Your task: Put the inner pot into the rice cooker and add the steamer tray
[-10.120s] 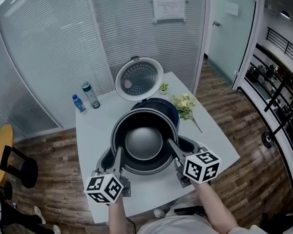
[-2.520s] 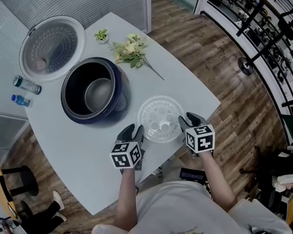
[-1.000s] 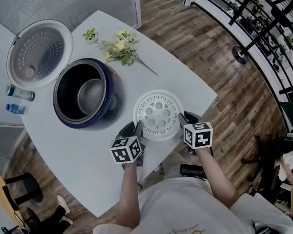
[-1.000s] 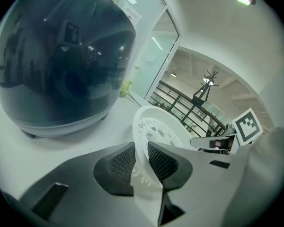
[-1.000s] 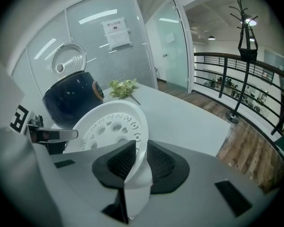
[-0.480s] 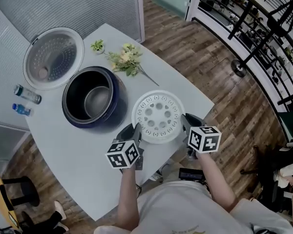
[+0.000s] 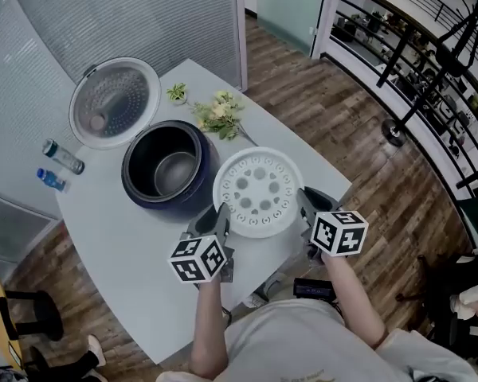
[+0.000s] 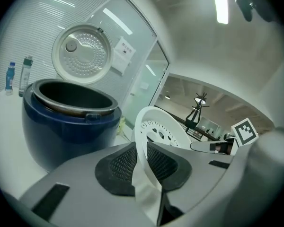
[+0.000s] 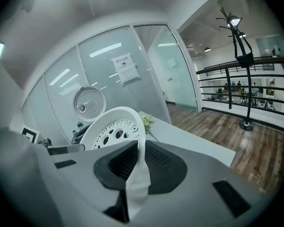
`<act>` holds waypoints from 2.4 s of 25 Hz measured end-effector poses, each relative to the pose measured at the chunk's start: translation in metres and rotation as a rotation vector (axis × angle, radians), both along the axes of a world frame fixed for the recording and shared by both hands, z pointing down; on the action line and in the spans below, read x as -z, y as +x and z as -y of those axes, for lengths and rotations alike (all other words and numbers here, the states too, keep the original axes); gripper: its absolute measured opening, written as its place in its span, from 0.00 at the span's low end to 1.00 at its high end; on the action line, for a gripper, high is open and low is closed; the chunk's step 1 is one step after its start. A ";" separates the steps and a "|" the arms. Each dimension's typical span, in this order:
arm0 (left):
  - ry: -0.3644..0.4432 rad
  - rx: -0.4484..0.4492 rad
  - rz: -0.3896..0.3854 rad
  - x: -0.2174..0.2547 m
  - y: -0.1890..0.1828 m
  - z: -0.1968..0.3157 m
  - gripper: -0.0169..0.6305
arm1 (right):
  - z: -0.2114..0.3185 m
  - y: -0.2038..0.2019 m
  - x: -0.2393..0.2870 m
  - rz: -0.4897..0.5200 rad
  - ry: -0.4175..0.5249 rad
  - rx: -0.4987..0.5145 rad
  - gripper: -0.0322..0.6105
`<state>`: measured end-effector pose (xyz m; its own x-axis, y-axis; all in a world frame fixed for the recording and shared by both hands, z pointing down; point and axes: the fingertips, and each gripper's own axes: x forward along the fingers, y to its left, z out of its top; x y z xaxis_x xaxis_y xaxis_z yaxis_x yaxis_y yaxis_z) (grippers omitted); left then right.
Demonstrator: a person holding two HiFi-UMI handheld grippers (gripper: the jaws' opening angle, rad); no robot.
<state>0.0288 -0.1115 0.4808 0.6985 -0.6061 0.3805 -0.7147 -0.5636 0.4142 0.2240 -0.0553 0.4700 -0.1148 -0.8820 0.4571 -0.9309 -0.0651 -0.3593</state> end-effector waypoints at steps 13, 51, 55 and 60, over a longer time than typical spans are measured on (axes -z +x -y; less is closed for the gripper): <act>0.111 0.116 -0.080 0.069 -0.047 0.009 0.13 | 0.030 -0.040 0.075 0.057 0.155 0.085 0.13; 0.102 0.459 -0.107 0.087 -0.199 0.124 0.13 | 0.215 -0.193 0.104 0.103 0.178 0.480 0.13; 0.079 0.480 -0.118 0.078 -0.207 0.134 0.13 | 0.231 -0.202 0.097 0.107 0.164 0.506 0.13; 0.055 0.493 -0.124 0.066 -0.206 0.138 0.13 | 0.239 -0.202 0.086 0.100 0.149 0.534 0.13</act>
<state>-0.1767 -0.2498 0.4149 0.3626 -0.8916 0.2714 -0.8486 -0.1955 0.4915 0.0218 -0.2942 0.3837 -0.5997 -0.7435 0.2959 -0.7815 0.4645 -0.4165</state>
